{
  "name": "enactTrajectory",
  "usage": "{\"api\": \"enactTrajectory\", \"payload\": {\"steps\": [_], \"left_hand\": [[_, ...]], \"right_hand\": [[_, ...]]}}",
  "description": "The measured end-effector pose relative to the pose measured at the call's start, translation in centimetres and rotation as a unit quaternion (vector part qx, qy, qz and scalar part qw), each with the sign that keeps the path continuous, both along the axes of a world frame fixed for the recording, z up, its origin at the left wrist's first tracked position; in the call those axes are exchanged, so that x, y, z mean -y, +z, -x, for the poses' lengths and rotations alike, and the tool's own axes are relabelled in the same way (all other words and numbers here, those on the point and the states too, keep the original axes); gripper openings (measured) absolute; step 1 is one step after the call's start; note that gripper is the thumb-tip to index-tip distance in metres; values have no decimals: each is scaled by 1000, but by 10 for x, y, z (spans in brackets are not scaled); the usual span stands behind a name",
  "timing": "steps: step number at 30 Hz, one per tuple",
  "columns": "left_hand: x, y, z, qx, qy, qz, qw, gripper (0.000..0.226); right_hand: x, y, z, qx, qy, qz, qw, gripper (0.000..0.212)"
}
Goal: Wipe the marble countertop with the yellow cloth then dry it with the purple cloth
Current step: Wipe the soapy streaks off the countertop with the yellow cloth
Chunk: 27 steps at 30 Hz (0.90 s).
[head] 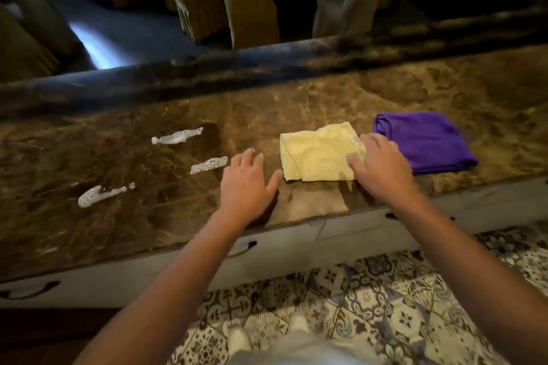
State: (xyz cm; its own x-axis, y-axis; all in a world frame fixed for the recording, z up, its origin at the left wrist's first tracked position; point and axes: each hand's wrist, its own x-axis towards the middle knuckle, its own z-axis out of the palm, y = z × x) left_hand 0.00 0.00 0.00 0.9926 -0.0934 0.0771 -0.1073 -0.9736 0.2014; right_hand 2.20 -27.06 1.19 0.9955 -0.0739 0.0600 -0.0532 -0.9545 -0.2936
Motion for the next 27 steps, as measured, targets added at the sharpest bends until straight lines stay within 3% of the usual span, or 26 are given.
{"api": "enactTrajectory", "payload": {"steps": [5, 10, 15, 19, 21, 25, 27], "left_hand": [[32, -9, -58, -47, 27, -53, 997, 78], [56, -13, -77, -62, 55, -52, 995, 95], [81, -18, -90, -126, 89, 7, 988, 57], [76, -14, -102, -198, 126, 125, 964, 43], [66, -7, -102, -224, 137, 222, 939, 37], [40, 12, -79, -218, 104, 463, 853, 42], [26, 21, -66, -208, 105, 556, 798, 31]], "right_hand": [[-11, -4, -46, -65, -69, 79, 992, 68], [-20, -12, -64, -85, -94, 97, 987, 75], [-26, -14, -76, -127, -88, 49, 987, 62], [-16, -17, -76, -163, -74, -30, 983, 39], [-12, -18, -73, -188, -61, -93, 976, 37], [-10, 0, -69, -194, -5, -263, 945, 43], [-14, 17, -60, -183, 28, -329, 926, 45]]}}
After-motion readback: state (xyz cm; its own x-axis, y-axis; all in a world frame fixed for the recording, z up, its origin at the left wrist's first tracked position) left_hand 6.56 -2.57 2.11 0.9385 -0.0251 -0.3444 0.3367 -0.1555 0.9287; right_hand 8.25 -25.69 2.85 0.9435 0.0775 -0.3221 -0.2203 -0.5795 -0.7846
